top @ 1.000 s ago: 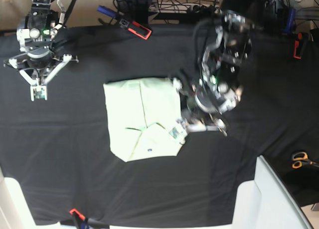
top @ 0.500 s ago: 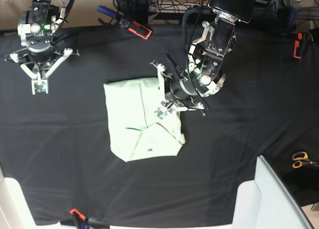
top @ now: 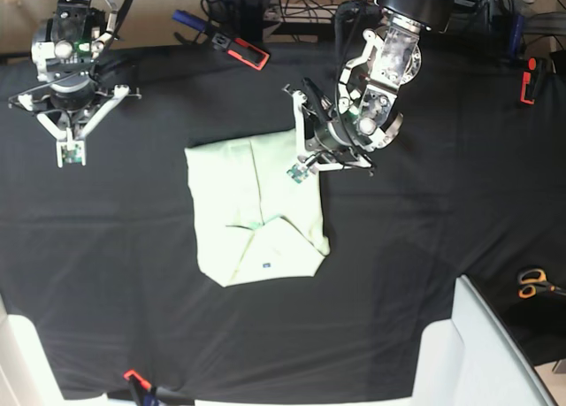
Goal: Fold the T-shirt properly
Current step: 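Release the shirt and press its folded edge flat with the left gripper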
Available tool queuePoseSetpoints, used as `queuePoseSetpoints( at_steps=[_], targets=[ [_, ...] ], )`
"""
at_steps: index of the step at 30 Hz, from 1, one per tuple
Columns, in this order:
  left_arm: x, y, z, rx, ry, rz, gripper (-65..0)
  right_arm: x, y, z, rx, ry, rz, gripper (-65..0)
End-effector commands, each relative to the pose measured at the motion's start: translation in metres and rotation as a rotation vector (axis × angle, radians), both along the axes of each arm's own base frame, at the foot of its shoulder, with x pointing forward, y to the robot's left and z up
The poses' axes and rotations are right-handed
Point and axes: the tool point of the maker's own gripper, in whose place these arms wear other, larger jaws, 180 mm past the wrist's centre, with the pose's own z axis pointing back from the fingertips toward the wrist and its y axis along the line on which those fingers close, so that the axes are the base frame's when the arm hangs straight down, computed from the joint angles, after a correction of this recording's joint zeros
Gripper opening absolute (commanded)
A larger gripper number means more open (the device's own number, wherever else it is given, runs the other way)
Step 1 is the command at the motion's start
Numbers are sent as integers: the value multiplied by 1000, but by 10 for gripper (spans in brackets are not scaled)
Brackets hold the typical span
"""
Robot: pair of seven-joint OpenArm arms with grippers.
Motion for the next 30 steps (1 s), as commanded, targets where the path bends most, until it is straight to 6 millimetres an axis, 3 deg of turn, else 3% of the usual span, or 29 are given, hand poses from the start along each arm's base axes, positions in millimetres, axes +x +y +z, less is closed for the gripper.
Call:
queuePoseSetpoints(
  at_steps=[1, 7, 11, 15, 21, 26, 30],
  targets=[
    [12, -4, 14, -17, -47, -2, -650, 7, -2, 10, -16, -39, 3, -650],
    [31, 1, 69, -11, -182, 1, -650, 7, -2, 10, -16, -39, 3, -650],
    [46, -2, 86, -22, -233, 2, -650, 7, -2, 10, -16, -39, 3, -650],
    [51, -18, 67, -51, -185, 12, -650, 7, -2, 10, -16, -39, 3, -650],
    [41, -28, 33, -57, -85, 12, -650, 6, -2, 10, -16, -38, 3, -650],
    [25, -14, 17, -28, -40, 19, -650, 6, -4, 10, -17, -37, 0, -650],
    [24, -7, 17, -15, -41, 19, -650, 6, -3, 10, -16, -38, 2, -650]
  ],
)
